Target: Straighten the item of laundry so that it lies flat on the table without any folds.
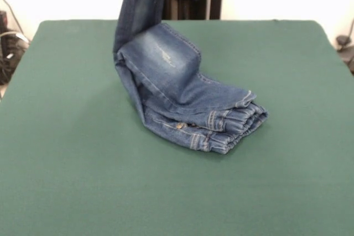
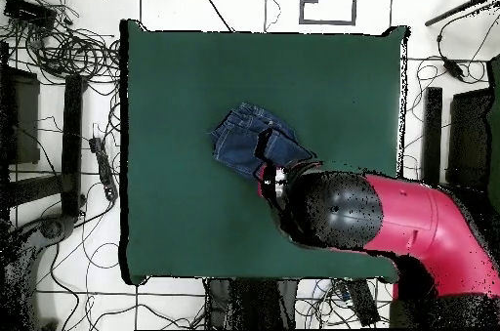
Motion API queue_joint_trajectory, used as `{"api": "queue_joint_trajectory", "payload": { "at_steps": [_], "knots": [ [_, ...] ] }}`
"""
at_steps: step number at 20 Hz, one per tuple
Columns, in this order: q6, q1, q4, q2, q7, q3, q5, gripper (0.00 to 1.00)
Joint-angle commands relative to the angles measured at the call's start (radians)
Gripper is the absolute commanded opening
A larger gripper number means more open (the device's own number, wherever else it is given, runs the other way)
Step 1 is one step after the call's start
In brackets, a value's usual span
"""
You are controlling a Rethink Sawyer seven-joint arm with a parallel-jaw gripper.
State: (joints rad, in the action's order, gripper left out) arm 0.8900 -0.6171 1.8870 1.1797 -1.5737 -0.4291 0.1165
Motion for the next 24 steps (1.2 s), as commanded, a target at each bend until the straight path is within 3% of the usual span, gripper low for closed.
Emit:
{"api": "queue_joint_trajectory", "payload": {
  "at_steps": [1, 14, 19, 24],
  "knots": [
    [0.078, 0.002, 0.029, -0.012, 0.169, -0.116, -0.04, 0.0],
    [0.218, -0.035, 0.0, 0.052, 0.234, -0.155, -0.078, 0.0],
    [-0.065, -0.132, 0.173, 0.0, 0.313, -0.206, -0.051, 0.0],
    [-0.259, -0.169, 0.219, -0.084, 0.272, -0.233, 0.147, 0.0]
  ]
}}
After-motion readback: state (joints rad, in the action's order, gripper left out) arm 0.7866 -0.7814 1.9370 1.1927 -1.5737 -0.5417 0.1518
